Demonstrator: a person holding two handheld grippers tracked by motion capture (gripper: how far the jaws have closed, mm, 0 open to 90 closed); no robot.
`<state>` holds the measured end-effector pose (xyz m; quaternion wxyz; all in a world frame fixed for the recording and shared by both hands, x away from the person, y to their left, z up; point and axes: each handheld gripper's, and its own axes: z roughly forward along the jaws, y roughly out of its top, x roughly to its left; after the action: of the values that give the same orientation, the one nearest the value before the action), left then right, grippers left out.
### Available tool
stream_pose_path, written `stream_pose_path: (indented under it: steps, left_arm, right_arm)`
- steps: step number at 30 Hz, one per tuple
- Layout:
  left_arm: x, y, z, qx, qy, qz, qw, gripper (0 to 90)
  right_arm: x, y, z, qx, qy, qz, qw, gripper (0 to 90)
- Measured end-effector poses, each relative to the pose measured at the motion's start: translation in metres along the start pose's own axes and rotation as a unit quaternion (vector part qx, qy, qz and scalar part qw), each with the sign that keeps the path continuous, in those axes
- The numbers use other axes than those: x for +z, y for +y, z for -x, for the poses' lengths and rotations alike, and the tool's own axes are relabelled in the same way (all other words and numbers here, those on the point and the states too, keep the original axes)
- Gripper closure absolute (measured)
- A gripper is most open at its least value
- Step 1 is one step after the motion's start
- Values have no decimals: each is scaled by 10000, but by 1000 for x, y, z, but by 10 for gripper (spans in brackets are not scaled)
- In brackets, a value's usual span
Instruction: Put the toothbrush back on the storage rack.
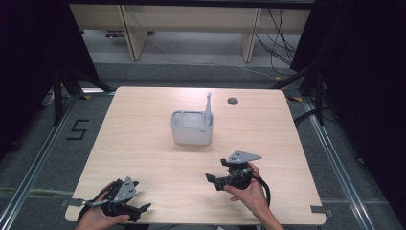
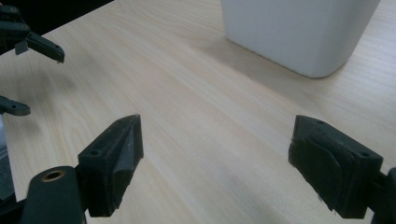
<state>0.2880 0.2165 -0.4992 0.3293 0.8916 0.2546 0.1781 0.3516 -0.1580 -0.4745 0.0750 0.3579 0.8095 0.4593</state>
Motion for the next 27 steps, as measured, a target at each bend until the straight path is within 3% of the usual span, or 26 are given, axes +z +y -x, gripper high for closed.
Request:
stream_pose_path:
  steps: [3, 4, 5, 7, 12, 13, 15, 16, 19, 21, 22, 27]
  left_arm:
    - [0, 0, 1, -27, -10, 0, 10000, 163]
    - [0, 0, 1, -27, -10, 0, 10000, 163]
    - [0, 0, 0, 4, -3, 1, 10000, 163]
    - [0, 0, 0, -2, 14, -5, 10000, 163]
    - [0, 0, 0, 3, 20, -7, 10000, 163]
    - [0, 0, 0, 32, -2, -14, 10000, 163]
    - [0, 0, 0, 20, -12, -17, 10000, 163]
    - [0, 0, 0, 9, 4, 4, 10000, 163]
    - [0, 0, 0, 20, 18, -15, 10000, 163]
    - [0, 0, 0, 17, 22, -10, 10000, 163]
    - [0, 0, 0, -1, 15, 4, 10000, 163]
    - [0, 0, 0, 23, 20, -14, 10000, 163]
  right_arm:
    - [0, -3, 0, -244, -74, 21, 9997, 178]
    - [0, -3, 0, -244, -74, 21, 9997, 178]
    - [-1, -5, -4, 32, -16, -60, 10000, 178]
    - [-1, -7, -2, -200, 9, -39, 9998, 170]
    - [-1, -11, -7, -98, -22, -102, 9999, 169]
    - [-1, -12, -7, -237, -3, -132, 9996, 169]
    - [-2, -13, -9, -114, -9, -171, 9998, 169]
    - [-1, -14, -9, -264, 34, -156, 9995, 169]
    - [-1, -17, -13, -234, 67, -205, 9995, 170]
    - [-2, -17, -13, -401, 15, -269, 9988, 170]
    - [-3, -18, -15, -338, -56, -306, 9989, 170]
    - [-1, -22, -19, -526, -11, -390, 9979, 170]
